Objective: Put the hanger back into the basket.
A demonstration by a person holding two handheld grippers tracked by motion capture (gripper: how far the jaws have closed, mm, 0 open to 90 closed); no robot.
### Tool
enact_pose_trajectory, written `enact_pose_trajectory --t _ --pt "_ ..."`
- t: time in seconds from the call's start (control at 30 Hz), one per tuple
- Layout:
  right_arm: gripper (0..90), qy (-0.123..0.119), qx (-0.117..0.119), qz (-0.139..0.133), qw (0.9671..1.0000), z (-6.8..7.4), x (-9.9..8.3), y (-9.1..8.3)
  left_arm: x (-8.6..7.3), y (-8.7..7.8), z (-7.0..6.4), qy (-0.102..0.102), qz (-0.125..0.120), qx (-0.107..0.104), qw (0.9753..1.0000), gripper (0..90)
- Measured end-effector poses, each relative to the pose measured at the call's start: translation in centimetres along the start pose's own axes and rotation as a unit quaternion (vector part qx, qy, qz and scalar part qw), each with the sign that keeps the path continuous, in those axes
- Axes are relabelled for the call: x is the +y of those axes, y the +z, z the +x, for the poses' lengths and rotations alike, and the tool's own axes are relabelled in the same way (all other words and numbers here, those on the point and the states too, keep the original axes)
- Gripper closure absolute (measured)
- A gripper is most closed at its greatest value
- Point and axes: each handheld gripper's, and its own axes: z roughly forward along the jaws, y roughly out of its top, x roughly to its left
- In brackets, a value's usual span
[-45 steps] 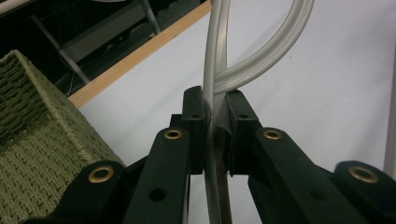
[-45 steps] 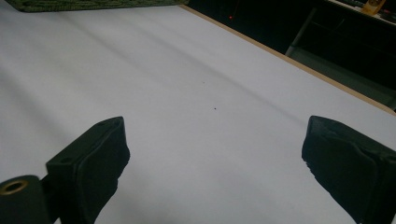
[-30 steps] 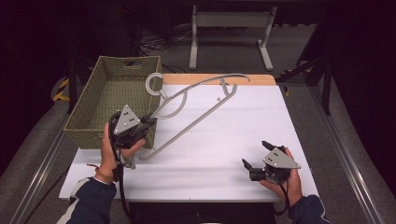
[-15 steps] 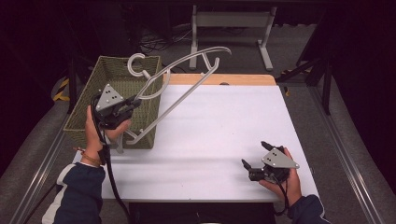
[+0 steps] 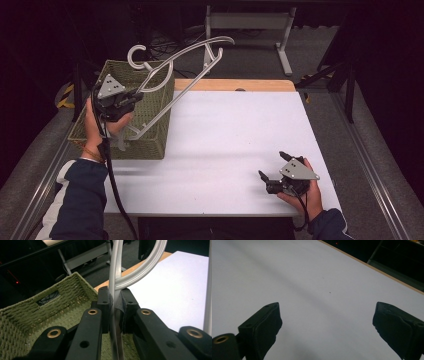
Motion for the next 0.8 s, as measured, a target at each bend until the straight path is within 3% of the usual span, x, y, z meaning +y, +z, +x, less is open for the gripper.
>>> enact_pose_trajectory --t 0.23,0.33,0.5,0.63,0.8 --pt "8.2 0.005 -0.001 -0.001 1.0 -0.1 0.0 0.0 0.5 1.4 1.7 -0.006 0.011 0.012 0.9998 81.3" --pt "8.2 0.003 -0.001 -0.001 1.0 -0.2 0.0 0.0 0.5 2.1 2.3 0.001 0.024 0.024 0.9994 81.3" --pt "8.2 0.005 -0.003 0.003 1.0 -0.2 -0.1 0.2 0.0 3.1 3.5 -0.006 0.043 0.032 0.9986 81.2" --pt "8.2 0.007 -0.003 0.003 1.0 -0.2 -0.1 0.1 -0.2 3.3 4.1 -0.001 0.048 0.039 0.9981 81.3" --pt "8.3 0.006 -0.001 0.005 1.0 -0.2 -0.1 0.2 -0.9 3.8 4.8 -0.005 0.059 0.058 0.9966 81.2"
